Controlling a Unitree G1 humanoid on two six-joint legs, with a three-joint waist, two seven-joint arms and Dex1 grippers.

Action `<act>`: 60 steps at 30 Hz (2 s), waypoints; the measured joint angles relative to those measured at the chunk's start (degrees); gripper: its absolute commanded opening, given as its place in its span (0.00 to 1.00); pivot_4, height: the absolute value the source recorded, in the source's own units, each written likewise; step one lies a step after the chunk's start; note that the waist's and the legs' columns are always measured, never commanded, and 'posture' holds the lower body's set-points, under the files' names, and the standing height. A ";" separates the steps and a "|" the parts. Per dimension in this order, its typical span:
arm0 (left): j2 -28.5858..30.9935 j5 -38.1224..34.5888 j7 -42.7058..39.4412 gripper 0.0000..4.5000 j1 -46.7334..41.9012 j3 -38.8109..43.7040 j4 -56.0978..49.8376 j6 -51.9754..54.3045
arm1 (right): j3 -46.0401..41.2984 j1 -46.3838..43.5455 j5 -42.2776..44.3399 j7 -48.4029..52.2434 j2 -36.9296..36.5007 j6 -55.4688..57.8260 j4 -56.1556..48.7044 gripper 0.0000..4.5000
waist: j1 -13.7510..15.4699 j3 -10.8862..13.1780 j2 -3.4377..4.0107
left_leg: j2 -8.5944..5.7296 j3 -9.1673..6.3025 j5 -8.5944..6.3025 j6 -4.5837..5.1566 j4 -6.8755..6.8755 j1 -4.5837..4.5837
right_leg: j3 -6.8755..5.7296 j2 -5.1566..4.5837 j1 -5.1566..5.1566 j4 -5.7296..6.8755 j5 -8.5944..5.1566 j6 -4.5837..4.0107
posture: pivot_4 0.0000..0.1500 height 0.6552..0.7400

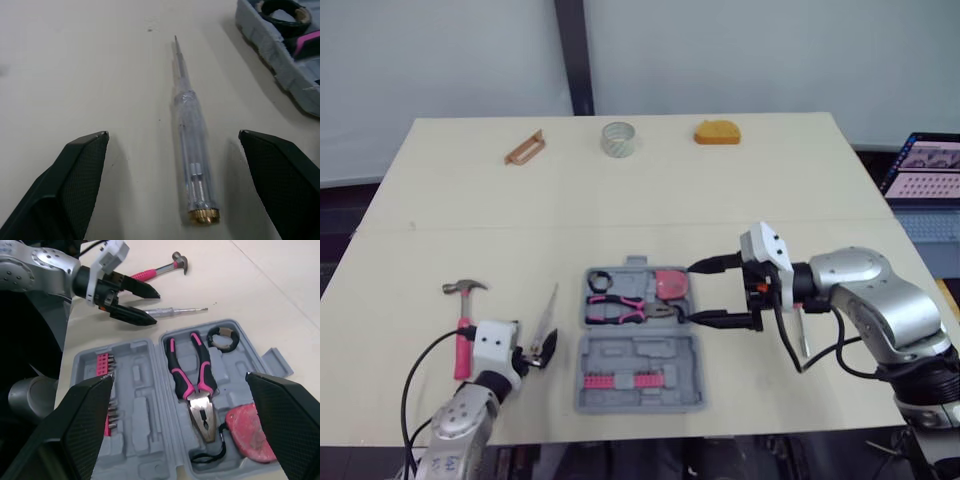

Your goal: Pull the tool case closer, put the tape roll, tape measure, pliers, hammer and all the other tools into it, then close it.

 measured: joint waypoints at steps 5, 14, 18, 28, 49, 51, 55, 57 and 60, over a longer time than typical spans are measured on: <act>-0.97 1.03 0.29 0.99 -1.97 -0.25 2.94 -2.71 | 0.00 -0.24 -0.02 0.11 -0.06 -0.01 0.01 1.00 | 0.32 0.00 0.00 | 0.00 0.00 -0.02 0.03 0.06 -0.04 | 0.00 0.00 0.00 -0.02 0.03 0.00 | 1.00 1.00; -1.63 1.25 0.25 0.99 -2.39 -1.93 3.85 -3.11 | 0.00 -0.33 -0.02 0.12 -0.10 -0.01 0.01 1.00 | 0.38 -0.01 0.01 | 0.00 0.00 -0.02 0.03 0.07 -0.02 | 0.00 -0.01 0.02 -0.01 0.03 -0.01 | 1.00 1.00; -1.37 1.29 0.25 0.74 -2.39 -2.05 3.39 -2.14 | 0.00 -0.40 -0.02 0.12 -0.11 0.00 0.01 1.00 | 0.38 -0.02 0.03 | 0.00 0.00 -0.02 0.03 0.07 -0.02 | 0.01 -0.01 0.02 0.00 0.03 -0.01 | 1.00 1.00; -0.82 1.79 0.03 0.02 -2.56 -2.21 2.66 -0.53 | 0.00 -0.91 -0.02 0.10 -0.09 0.00 0.02 1.00 | 0.46 -0.02 0.03 | -0.01 0.00 -0.02 0.03 0.07 -0.01 | 0.01 -0.01 0.04 -0.01 0.03 -0.01 | 1.00 1.00; 4.55 1.75 -5.45 0.02 -4.67 -1.76 5.08 -1.91 | -2.41 -1.34 2.00 -0.90 1.14 0.96 -1.32 1.00 | 0.40 -0.03 0.05 | 0.00 0.00 -0.03 0.03 0.07 0.01 | 0.00 -0.01 0.04 0.00 0.04 -0.01 | 1.00 1.00; 8.69 0.95 -8.77 0.02 -5.21 -1.67 4.68 -0.71 | -3.03 0.59 1.99 -0.77 -0.03 0.85 -2.29 1.00 | 0.43 0.01 0.00 | 0.01 -0.04 -0.03 0.01 0.06 -0.08 | -0.05 0.00 -0.02 0.01 0.04 -0.02 | 1.00 1.00; 18.57 -2.26 -17.94 0.02 -7.68 0.45 2.61 1.78 | -4.56 3.25 1.94 -0.20 -2.79 0.51 -2.98 1.00 | 0.29 0.07 -0.04 | 0.01 -0.04 -0.04 0.02 0.08 -0.17 | -0.05 0.00 -0.08 -0.04 0.04 -0.02 | 1.00 1.00; 25.26 -4.65 -25.45 0.02 -10.22 0.05 0.58 2.77 | -4.67 4.16 1.75 0.25 -3.64 -0.54 -3.83 1.00 | 0.35 0.10 -0.04 | 0.01 -0.05 -0.04 0.01 0.08 -0.18 | -0.06 0.00 -0.09 -0.02 0.04 -0.02 | 1.00 1.00; 33.22 -6.81 -35.11 0.02 -15.73 -1.37 -0.78 4.02 | -4.42 5.89 0.79 1.22 -4.85 -2.43 -4.06 1.00 | 0.29 0.15 0.01 | 0.00 -0.02 -0.05 0.00 0.07 -0.20 | -0.05 0.00 -0.09 -0.09 0.04 -0.02 | 1.00 1.00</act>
